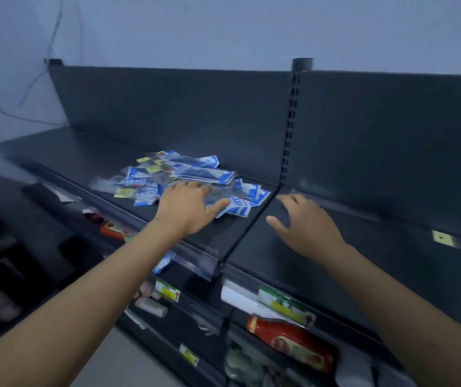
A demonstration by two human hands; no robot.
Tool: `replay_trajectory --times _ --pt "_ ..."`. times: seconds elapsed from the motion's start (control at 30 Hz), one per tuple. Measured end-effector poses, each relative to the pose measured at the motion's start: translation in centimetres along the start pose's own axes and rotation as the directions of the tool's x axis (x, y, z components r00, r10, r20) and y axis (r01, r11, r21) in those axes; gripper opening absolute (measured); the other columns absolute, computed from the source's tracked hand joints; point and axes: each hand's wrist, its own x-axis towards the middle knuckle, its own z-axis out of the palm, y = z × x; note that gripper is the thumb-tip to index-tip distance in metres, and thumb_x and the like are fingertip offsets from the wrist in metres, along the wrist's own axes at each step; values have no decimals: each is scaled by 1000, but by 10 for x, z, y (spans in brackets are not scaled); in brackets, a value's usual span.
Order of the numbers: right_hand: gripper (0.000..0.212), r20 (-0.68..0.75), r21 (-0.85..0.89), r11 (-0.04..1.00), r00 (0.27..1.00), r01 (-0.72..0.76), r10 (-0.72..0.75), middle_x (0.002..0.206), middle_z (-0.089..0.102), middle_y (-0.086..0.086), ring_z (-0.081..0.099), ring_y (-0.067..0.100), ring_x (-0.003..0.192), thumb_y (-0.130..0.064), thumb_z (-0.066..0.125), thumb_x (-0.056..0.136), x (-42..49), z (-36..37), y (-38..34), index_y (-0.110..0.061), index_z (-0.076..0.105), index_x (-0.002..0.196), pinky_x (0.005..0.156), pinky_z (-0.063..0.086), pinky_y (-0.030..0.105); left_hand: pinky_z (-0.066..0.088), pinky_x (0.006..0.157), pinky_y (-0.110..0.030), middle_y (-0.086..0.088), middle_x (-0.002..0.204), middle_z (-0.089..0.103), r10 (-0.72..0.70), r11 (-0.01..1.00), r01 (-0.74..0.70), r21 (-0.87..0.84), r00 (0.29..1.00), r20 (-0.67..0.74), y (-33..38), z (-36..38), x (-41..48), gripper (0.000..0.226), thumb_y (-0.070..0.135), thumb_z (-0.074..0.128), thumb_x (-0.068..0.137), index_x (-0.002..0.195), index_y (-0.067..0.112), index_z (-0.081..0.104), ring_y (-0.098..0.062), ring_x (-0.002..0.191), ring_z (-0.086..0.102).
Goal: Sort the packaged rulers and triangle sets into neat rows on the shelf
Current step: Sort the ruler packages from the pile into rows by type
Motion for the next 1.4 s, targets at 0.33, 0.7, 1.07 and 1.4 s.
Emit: replay_trajectory --times 0.33,0.7,1.07,1.4 --pt "53 88 70 998 996 10 -16 141 45 5 44 26 126 -47 42 95 122 57 -86 -20 39 140 99 39 36 42 95 -39 -1 142 49 -58 998 58 6 996 62 -138 24 66 72 72 37 86 141 27 45 -26 129 44" --pt "43 319 93 995 948 -37 6 118 57 0 56 27 110 -60 50 84 274 100 -116 -25 58 108 90 46 39 43 97 -35 -2 134 57 36 993 9 -119 927 374 -236 37 197 43 45 57 90 130 30 56 -23 120 53" --pt "86 396 9 969 890 -248 225 136 44 1 42 21 123 -66 72 62 308 114 -133 -23 48 132 97 41 33 46 93 -41 2 109 61 472 881 -338 -330 637 610 -263 67 285 45 32 91 57 89 26 59 -21 104 56" --pt "69 220 -55 851 825 -522 521 113 55 4 53 21 103 -50 84 58 288 102 -161 -18 57 113 85 41 30 44 61 -17 15 67 64 745 665 -437 -605 430 509 -283 71 314 9 22 77 81 77 23 69 0 62 54"
